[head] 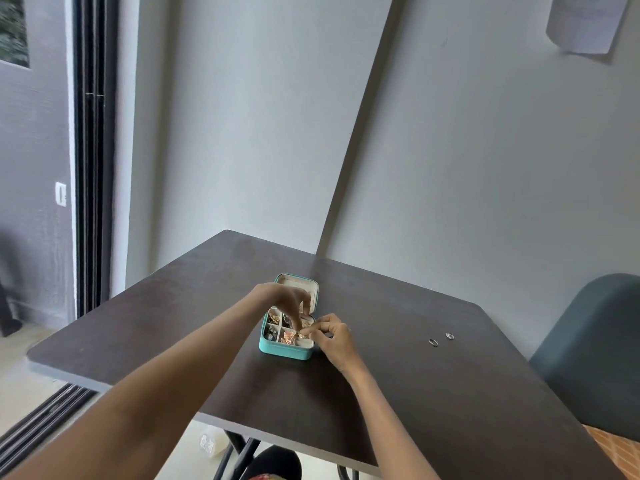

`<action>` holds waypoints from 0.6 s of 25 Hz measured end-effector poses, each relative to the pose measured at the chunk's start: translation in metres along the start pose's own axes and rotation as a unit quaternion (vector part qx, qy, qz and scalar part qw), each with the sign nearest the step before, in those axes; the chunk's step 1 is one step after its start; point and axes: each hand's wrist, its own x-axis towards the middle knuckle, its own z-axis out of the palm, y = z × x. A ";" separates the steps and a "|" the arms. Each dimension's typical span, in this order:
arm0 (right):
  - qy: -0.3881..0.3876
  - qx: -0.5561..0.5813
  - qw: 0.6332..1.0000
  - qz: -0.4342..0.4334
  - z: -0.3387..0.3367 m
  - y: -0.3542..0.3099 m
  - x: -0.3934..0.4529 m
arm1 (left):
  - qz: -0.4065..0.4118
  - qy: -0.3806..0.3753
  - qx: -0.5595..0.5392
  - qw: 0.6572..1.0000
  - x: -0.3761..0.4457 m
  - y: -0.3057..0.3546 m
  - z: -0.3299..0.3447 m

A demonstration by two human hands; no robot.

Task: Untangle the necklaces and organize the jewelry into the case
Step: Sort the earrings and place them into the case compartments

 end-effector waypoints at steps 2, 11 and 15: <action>0.012 0.005 1.000 0.000 0.000 -0.001 -0.002 | 0.001 0.000 -0.003 1.000 -0.001 0.000 0.000; 0.071 -0.037 0.996 -0.032 0.003 0.004 -0.005 | 0.018 0.006 -0.058 0.998 0.000 -0.005 0.000; 0.074 -0.036 0.996 -0.030 0.006 0.006 -0.003 | 0.029 0.013 -0.060 0.998 0.002 -0.007 -0.001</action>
